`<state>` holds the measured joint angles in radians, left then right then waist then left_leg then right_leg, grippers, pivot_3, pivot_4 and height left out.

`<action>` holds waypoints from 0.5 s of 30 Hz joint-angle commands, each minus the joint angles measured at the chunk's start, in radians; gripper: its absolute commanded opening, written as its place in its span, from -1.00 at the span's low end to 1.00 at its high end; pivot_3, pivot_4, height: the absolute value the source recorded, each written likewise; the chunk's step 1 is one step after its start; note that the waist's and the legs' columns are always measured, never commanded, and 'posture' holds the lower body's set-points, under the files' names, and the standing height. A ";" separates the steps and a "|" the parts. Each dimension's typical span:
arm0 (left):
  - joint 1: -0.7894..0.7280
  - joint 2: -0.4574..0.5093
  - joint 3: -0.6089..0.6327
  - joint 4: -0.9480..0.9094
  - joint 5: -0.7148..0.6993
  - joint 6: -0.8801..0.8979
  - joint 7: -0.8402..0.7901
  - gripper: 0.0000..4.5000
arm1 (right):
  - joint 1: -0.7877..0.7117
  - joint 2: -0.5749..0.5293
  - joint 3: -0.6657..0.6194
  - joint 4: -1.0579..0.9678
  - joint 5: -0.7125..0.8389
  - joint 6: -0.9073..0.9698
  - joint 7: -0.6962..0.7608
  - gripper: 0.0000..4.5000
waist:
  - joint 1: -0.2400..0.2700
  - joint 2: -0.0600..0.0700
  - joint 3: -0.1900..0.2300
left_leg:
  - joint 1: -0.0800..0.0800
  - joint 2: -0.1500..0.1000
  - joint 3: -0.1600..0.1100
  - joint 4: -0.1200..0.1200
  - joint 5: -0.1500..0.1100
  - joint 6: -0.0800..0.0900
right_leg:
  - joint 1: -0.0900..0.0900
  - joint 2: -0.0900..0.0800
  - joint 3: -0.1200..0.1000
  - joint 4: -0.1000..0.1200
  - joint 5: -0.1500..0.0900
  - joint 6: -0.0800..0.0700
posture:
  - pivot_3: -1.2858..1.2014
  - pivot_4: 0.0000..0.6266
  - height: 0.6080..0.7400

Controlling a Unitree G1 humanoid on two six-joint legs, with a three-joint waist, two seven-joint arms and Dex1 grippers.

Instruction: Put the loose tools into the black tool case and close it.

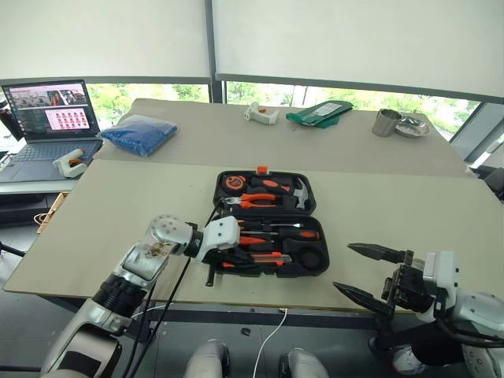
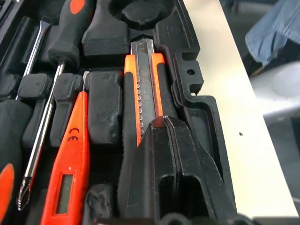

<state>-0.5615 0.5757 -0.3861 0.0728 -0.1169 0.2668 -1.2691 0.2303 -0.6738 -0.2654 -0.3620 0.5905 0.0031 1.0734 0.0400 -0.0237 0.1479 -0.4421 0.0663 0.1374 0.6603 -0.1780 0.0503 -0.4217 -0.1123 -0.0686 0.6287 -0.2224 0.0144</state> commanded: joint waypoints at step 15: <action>0.018 -0.075 0.243 0.091 -0.202 -0.107 -0.008 -0.51 | 0.182 0.012 -0.251 -0.010 0.016 -0.033 -0.036 1.00 | -0.001 0.005 -0.003 | -0.003 0.000 0.000 0.000 0.000 0.000 | 0.001 0.000 0.000 0.001 0.000 0.000 | 0.03 -0.52 1.00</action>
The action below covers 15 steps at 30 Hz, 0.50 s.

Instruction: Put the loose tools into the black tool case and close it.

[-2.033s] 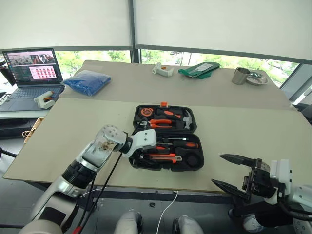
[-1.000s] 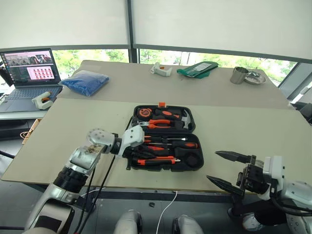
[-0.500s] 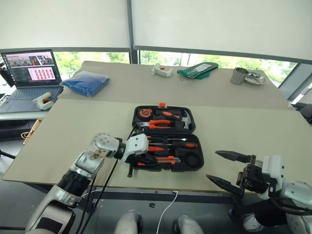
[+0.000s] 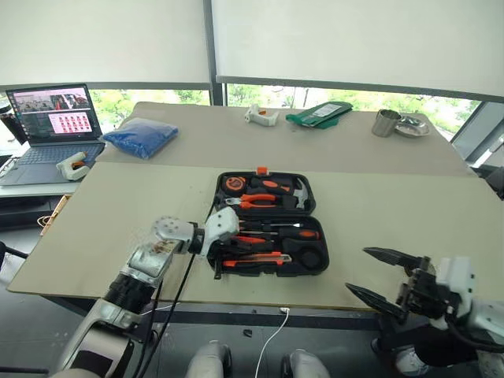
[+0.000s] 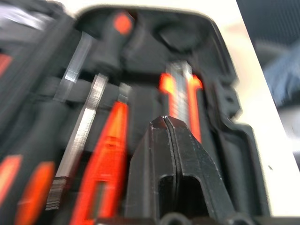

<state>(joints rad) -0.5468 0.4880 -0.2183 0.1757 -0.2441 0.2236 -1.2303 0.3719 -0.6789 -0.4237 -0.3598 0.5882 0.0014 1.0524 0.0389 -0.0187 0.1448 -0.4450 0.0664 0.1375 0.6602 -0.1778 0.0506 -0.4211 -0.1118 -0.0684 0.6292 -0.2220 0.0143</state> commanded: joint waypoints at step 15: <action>0.099 0.073 0.221 -0.142 -0.317 0.032 -0.165 -0.01 | 0.251 0.118 -0.255 -0.025 0.010 -0.097 -0.025 1.00 | -0.001 0.000 0.000 | 0.000 0.001 -0.001 -0.001 0.000 0.000 | -0.003 -0.001 0.000 -0.001 -0.001 0.000 | 0.03 -0.52 1.00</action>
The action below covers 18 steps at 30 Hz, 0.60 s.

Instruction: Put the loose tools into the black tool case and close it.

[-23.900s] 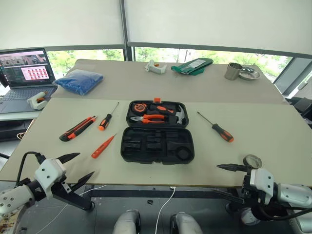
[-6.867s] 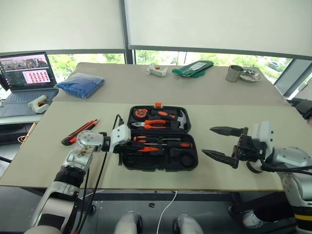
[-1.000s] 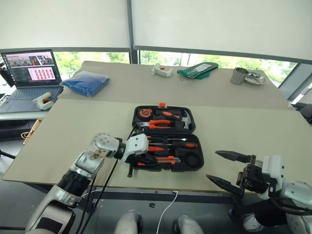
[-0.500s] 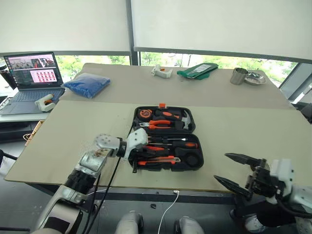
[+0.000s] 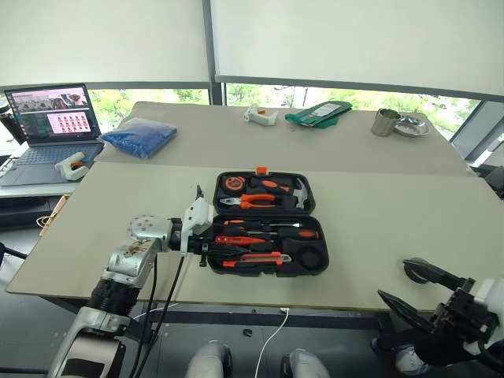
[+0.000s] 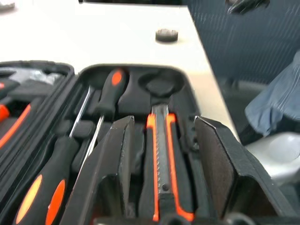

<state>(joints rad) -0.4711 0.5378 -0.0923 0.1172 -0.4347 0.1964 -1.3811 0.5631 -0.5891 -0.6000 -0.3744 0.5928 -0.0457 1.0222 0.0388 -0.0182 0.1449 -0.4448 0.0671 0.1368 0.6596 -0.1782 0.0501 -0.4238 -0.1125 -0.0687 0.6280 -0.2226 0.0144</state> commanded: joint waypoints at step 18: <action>0.271 0.078 0.241 -0.250 -0.213 0.018 0.030 0.99 | 0.052 -0.151 -0.140 -0.031 -0.161 0.249 -0.247 1.00 | -0.040 0.010 0.000 | 0.005 -0.002 0.003 -0.012 0.000 -0.001 | 0.000 -0.008 0.004 -0.004 -0.001 -0.001 | 0.03 -0.52 1.00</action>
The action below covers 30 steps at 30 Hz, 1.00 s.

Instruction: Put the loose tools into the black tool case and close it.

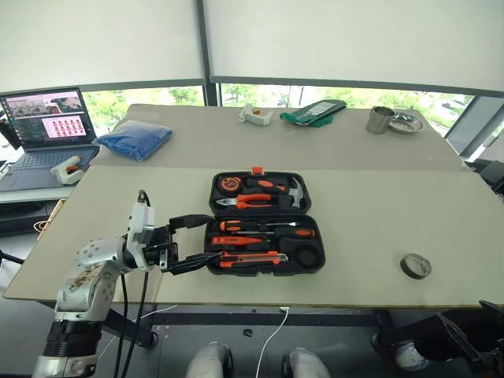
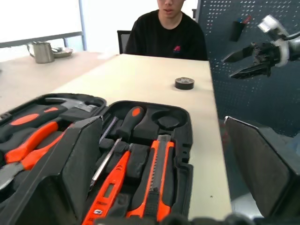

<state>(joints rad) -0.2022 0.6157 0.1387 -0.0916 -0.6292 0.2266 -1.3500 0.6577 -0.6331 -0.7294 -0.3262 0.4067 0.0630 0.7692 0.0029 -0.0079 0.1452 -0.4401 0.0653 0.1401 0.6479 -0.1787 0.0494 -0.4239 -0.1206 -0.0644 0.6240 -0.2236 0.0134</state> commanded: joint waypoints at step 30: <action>-0.039 -0.049 -0.074 -0.062 0.017 -0.145 -0.036 1.00 | -0.527 -0.495 0.504 0.177 -0.136 0.554 0.068 -0.98 | 0.016 -0.007 0.004 | -0.003 -0.004 -0.003 0.003 0.001 0.001 | 0.001 0.007 -0.002 0.000 0.000 0.003 | 0.03 -0.52 1.00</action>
<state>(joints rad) -0.2244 0.5616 0.0630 -0.1435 -0.6137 0.0994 -1.3877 0.1513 -1.1251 -0.2097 -0.1833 0.3089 0.6831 0.8363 0.0193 -0.0152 0.1490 -0.4427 0.0613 0.1375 0.6509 -0.1779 0.0503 -0.4226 -0.1134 -0.0663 0.6237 -0.2235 0.0165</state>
